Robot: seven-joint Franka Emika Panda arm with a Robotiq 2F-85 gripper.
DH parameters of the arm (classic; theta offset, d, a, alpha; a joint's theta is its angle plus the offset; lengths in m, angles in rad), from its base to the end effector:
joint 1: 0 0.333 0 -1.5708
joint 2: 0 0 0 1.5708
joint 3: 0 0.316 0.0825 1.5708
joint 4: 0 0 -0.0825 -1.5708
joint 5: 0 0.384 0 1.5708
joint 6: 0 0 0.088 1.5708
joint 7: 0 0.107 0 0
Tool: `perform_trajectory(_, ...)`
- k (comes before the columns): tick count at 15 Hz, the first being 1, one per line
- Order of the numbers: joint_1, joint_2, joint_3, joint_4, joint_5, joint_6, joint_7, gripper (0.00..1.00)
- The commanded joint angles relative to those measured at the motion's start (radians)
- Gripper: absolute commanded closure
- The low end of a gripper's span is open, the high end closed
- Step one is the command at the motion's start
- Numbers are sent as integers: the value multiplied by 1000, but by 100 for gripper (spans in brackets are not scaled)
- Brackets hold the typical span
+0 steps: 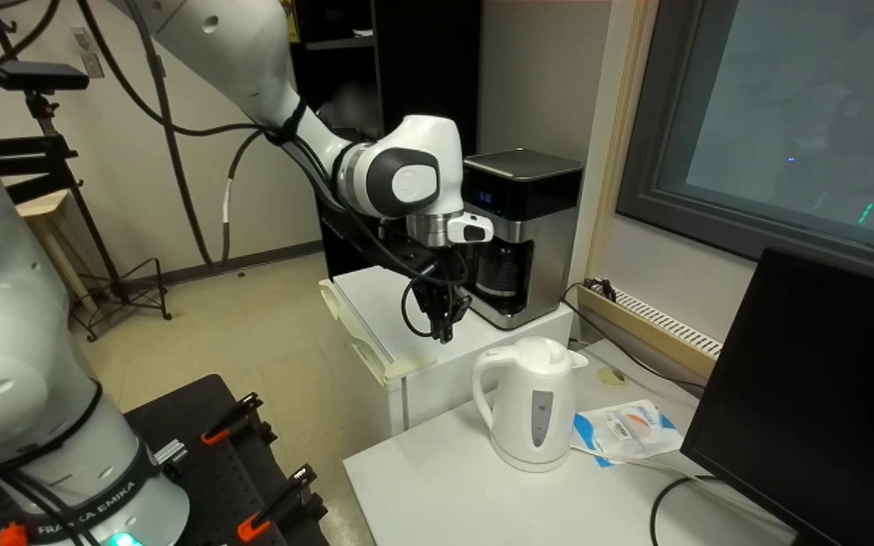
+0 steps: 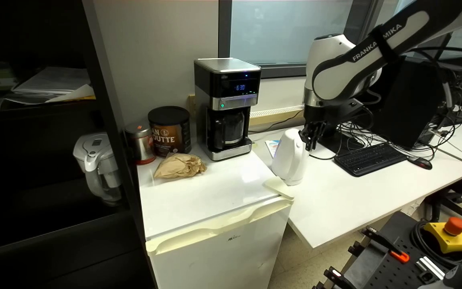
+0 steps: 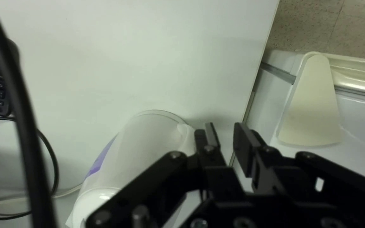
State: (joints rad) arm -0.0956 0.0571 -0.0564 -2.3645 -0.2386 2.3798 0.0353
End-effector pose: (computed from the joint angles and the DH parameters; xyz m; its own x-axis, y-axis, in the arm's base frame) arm 0.4932 -0.0780 0.2991 0.9986 -0.0148 -0.0501 -0.0066 -0.9870 0.1608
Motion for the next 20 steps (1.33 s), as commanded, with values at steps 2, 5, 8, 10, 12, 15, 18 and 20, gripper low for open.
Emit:
perform_trajectory(2, 6, 99, -27, 72, -37, 58, 19, 100)
perform_trajectory(5, 9, 147, -47, 108, -61, 101, 31, 95)
perform_trajectory(8, 13, 190, -66, 146, -81, 136, 41, 96)
perform_trajectory(10, 16, 216, -77, 166, -91, 162, 45, 96)
perform_trajectory(12, 21, 239, -87, 179, -103, 193, 55, 96)
perform_trajectory(15, 27, 264, -97, 194, -103, 221, 55, 97)
perform_trajectory(18, 30, 272, -98, 201, -98, 227, 51, 96)
perform_trajectory(20, 29, 270, -94, 195, -87, 223, 43, 96)
